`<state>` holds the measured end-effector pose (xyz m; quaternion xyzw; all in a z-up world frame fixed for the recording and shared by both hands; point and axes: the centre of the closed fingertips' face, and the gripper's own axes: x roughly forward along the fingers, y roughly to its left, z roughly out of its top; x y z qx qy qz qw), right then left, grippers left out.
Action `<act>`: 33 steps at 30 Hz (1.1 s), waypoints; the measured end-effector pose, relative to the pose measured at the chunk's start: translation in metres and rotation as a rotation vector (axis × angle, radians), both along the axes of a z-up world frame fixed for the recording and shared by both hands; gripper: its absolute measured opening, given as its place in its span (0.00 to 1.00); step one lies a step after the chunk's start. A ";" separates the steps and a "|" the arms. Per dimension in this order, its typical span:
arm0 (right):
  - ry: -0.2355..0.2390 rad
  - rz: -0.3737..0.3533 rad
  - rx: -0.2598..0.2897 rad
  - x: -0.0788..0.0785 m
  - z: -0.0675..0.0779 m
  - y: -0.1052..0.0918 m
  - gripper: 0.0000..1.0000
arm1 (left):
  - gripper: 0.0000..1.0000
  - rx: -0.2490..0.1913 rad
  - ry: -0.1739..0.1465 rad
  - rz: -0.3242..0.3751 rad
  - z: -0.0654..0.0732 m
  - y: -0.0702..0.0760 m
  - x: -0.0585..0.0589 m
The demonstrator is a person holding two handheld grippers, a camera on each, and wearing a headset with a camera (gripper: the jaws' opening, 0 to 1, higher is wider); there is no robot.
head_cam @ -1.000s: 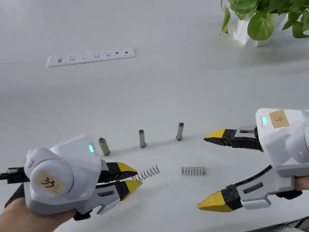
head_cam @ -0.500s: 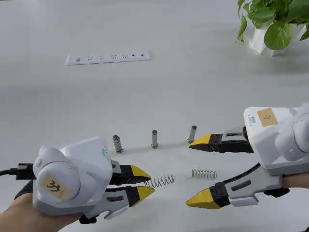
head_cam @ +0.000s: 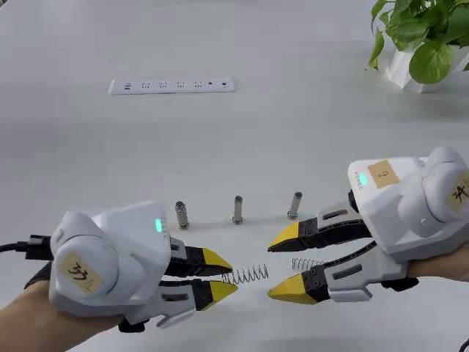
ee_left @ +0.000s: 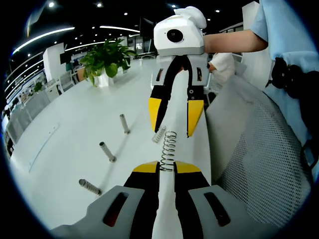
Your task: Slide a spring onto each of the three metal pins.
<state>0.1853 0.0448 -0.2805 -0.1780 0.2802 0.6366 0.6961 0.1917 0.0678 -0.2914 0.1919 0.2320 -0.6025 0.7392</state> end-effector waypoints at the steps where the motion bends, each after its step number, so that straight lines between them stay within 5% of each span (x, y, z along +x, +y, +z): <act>1: 0.002 0.005 -0.001 0.000 0.000 0.000 0.23 | 0.07 -0.001 0.001 0.000 0.000 0.000 0.000; 19: 0.004 0.065 -0.033 -0.005 -0.004 0.004 0.07 | 0.07 -0.011 0.010 -0.005 -0.002 -0.001 -0.005; 33: -0.045 0.107 -0.078 -0.005 0.006 0.008 0.07 | 0.07 -0.024 0.035 0.005 -0.003 -0.003 -0.005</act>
